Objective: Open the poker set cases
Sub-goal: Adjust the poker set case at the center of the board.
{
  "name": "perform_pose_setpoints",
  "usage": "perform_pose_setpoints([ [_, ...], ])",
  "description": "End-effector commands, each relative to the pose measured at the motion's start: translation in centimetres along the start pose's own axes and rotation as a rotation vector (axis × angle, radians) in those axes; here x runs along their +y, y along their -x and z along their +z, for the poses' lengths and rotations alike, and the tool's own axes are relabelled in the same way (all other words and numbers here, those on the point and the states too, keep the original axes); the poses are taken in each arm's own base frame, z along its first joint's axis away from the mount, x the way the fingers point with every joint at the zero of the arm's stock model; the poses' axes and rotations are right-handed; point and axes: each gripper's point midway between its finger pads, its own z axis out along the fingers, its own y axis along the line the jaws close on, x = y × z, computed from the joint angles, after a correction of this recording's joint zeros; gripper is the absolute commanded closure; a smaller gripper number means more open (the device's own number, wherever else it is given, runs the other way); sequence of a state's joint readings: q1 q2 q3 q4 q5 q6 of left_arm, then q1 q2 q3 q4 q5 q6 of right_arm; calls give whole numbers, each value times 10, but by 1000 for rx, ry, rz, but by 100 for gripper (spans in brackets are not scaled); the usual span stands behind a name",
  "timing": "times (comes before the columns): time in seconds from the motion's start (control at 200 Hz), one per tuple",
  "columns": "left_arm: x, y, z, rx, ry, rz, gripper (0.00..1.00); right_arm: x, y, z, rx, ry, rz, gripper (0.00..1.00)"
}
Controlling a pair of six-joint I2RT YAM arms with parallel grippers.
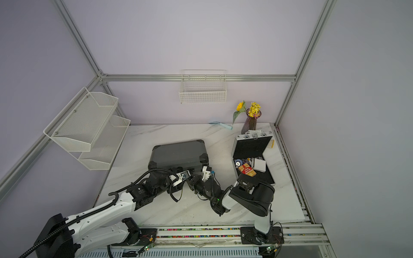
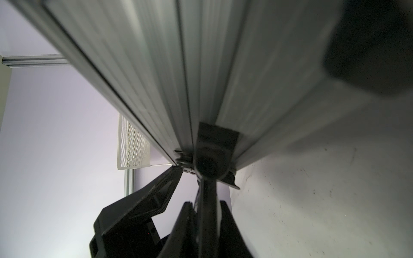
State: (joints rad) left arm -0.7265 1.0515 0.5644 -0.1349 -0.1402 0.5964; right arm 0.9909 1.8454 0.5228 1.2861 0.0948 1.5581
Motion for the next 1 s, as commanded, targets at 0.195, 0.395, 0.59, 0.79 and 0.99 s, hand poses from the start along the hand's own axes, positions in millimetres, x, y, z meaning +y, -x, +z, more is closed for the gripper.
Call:
perform_pose_setpoints([
  [0.195,28,36,-28,-135,74,57,27,136,-23,-22,92,471,21,100],
  [0.395,18,31,-37,-145,38,95,25,120,-20,-17,79,430,64,100],
  [0.59,20,29,-25,-106,39,109,22,124,-22,-16,91,440,63,100],
  [0.79,17,26,-11,-68,18,130,22,127,-22,-17,93,449,55,100],
  [0.99,20,22,-7,-47,38,132,23,131,-23,-19,95,458,48,100],
])
